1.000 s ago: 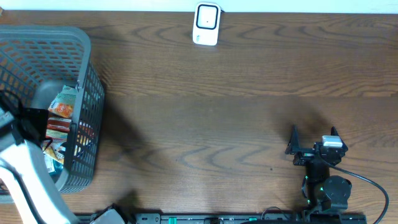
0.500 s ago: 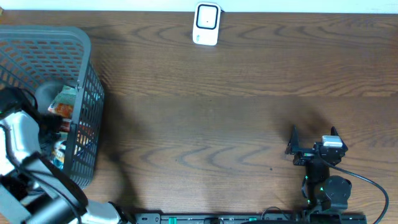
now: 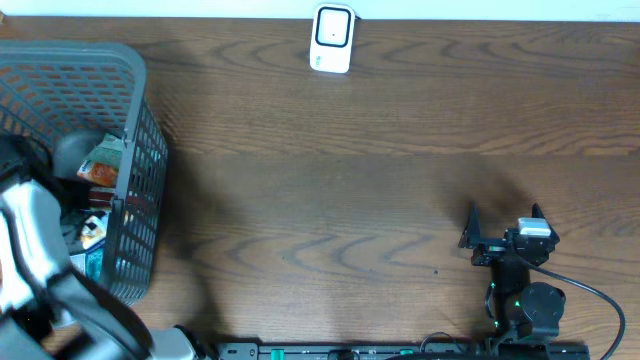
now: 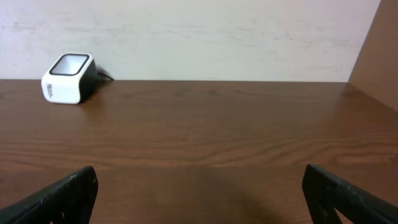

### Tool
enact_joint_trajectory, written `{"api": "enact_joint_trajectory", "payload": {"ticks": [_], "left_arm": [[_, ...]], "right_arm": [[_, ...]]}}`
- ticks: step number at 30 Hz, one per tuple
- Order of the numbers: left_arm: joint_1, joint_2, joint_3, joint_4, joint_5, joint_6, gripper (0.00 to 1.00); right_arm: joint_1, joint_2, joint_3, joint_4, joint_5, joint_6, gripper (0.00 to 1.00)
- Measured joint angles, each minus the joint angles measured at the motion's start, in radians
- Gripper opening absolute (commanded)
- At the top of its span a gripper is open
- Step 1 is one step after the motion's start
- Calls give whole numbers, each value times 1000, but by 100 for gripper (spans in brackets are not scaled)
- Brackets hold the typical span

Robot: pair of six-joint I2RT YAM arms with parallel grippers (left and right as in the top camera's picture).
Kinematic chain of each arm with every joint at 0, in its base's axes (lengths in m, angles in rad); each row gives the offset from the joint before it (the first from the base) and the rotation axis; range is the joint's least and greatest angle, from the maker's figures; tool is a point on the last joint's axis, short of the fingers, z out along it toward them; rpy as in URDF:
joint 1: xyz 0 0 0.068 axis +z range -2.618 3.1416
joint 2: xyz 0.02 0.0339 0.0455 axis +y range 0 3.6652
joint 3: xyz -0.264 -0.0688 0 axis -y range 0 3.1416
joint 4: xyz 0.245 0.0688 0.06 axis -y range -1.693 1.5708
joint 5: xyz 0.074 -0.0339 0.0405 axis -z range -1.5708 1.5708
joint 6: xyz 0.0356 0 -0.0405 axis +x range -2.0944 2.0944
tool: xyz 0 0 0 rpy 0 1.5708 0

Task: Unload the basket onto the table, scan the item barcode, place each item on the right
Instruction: 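Grasp the white snack bag with the left gripper and lift it, then place the white snack bag on the table center, release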

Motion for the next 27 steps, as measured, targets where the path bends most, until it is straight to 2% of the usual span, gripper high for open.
{"api": "enact_joint_trajectory", "payload": {"ticks": [9, 12, 14, 17, 20, 23, 27], "left_arm": [[2, -576, 12, 59, 26, -8, 7], [3, -720, 14, 97, 86, -42, 7], [0, -798, 15, 161, 175, -58, 7], [-39, -863, 18, 252, 336, -73, 7], [-129, -863, 20, 261, 444, -84, 7], [-307, -810, 16, 256, 533, -82, 7], [-546, -699, 0, 255, 554, -51, 7]], "right_arm": [[0, 0, 0, 1, 0, 0, 99], [0, 0, 0, 0, 0, 0, 99], [0, 0, 0, 0, 0, 0, 99], [0, 0, 0, 0, 0, 0, 99], [0, 0, 0, 0, 0, 0, 99], [0, 0, 0, 0, 0, 0, 99], [0, 0, 0, 0, 0, 0, 99]]}}
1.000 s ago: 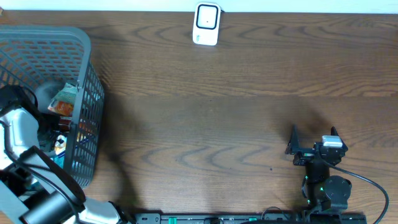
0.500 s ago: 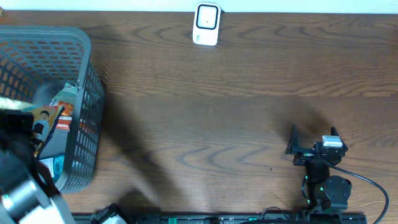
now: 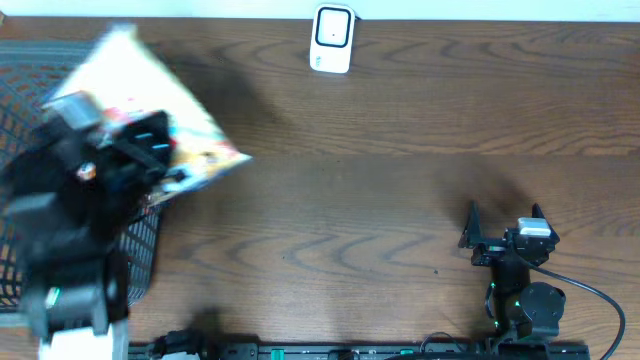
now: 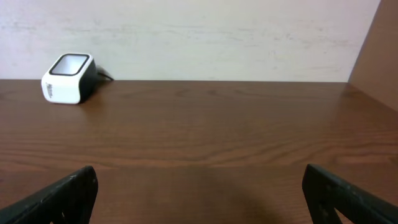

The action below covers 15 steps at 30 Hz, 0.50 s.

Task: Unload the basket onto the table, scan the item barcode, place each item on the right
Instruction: 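Place the white snack bag on the table center, release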

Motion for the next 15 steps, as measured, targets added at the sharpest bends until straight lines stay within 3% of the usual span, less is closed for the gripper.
{"api": "enact_joint_trajectory", "payload": {"ticks": [8, 15], "left_arm": [[-447, 380, -9, 17, -121, 48, 7], [-603, 668, -11, 99, -228, 55, 7]], "right_arm": [[0, 0, 0, 0, 0, 0, 99], [0, 0, 0, 0, 0, 0, 99]]}}
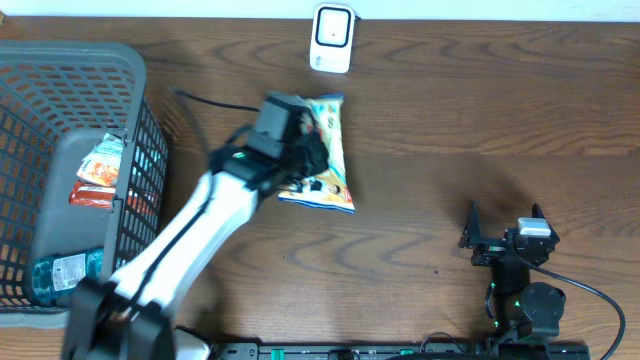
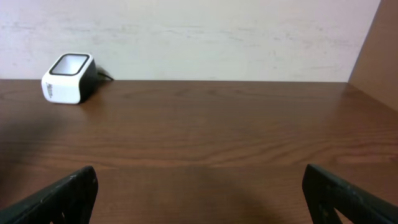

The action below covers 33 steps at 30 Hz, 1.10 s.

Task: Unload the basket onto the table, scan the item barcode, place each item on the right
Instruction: 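Place the white snack bag on the table center, release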

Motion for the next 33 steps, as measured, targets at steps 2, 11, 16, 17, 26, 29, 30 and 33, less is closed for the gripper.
{"api": "enact_joint_trajectory", "payload": {"ticks": [2, 11, 16, 17, 26, 29, 30, 33], "left_arm": [[-18, 72, 0, 17, -16, 3, 7], [-48, 272, -3, 79, -42, 11, 8], [-48, 272, -4, 84, -47, 10, 62], [-48, 271, -3, 85, -46, 13, 77], [-39, 241, -3, 47, -46, 15, 96], [-5, 159, -2, -29, -45, 36, 98], [12, 123, 2, -60, -46, 46, 98], [72, -2, 44, -163, -46, 90, 98]], "right_arm": [[0, 0, 0, 0, 0, 0, 99], [0, 0, 0, 0, 0, 0, 99], [0, 0, 0, 0, 0, 0, 99], [0, 0, 0, 0, 0, 0, 99], [0, 0, 0, 0, 0, 0, 99], [0, 0, 0, 0, 0, 0, 99], [0, 0, 0, 0, 0, 0, 99], [0, 0, 0, 0, 0, 0, 99]]}}
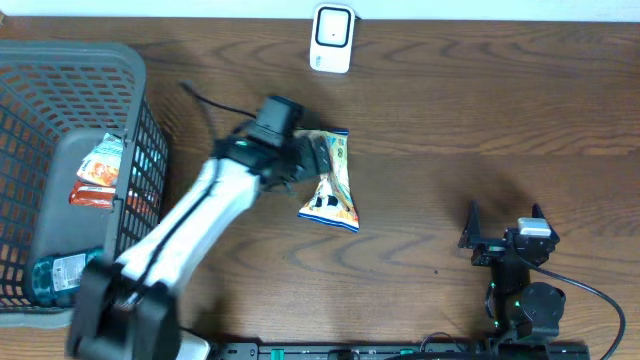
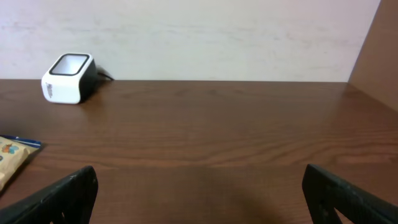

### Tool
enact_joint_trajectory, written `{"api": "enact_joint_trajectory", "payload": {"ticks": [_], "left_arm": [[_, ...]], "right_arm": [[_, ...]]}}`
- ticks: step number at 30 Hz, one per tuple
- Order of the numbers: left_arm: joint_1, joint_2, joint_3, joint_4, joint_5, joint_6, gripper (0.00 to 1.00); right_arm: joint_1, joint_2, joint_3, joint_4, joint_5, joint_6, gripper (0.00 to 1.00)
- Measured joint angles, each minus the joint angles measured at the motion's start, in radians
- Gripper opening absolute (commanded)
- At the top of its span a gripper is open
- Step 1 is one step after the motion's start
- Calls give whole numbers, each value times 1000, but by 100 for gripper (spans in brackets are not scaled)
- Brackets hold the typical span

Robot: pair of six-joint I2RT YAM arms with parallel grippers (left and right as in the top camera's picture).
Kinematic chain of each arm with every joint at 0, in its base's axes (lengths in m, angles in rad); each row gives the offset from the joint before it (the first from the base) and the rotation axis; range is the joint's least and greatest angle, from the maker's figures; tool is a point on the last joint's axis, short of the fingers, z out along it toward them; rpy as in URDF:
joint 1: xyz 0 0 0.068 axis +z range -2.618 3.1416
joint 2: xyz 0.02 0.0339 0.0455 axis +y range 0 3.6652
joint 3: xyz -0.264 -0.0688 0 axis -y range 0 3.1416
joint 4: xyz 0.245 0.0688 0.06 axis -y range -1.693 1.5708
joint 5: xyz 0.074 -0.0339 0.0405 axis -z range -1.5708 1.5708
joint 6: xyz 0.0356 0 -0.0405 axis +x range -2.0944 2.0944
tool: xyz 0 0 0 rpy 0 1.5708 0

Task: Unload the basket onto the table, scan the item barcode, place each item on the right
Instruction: 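Place the white snack bag on the table center, release, then reach the left gripper into the basket and grasp the teal bottle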

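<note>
A snack bag with blue edges and cartoon print lies mid-table, lengthwise toward the front edge. My left gripper is shut on its far end, the white arm reaching in from the front left. The white barcode scanner stands at the table's back edge, well beyond the bag. In the right wrist view the scanner sits at far left and a corner of the bag shows at the left edge. My right gripper rests open at the front right, nothing between its fingers.
A grey mesh basket fills the left side, holding a grey liner, a red-and-green packet and a blue-labelled item. A wall runs behind the table's back edge. The right arm's base and cable sit at the front right.
The left gripper and the snack bag have shifted a little toward the front and right. A corner of the bag now shows in the right wrist view. The right arm has not moved.
The left arm was down in the basket at the far left. Then it held the snack bag raised over the basket's rim. Then the bag was mid-table in front of the scanner, and now it sits slightly nearer the front, still gripped.
</note>
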Motion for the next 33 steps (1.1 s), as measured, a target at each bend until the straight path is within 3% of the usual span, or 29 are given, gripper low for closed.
{"api": "enact_joint_trajectory", "payload": {"ticks": [8, 16, 24, 33], "left_arm": [[227, -382, 189, -211, -1, 124, 98], [545, -689, 238, -282, -13, 161, 98], [707, -701, 238, -428, -115, 193, 99], [743, -584, 238, -438, -137, 211, 98]], "right_arm": [[0, 0, 0, 0, 0, 0, 99], [0, 0, 0, 0, 0, 0, 99], [0, 0, 0, 0, 0, 0, 99], [0, 0, 0, 0, 0, 0, 99]]}}
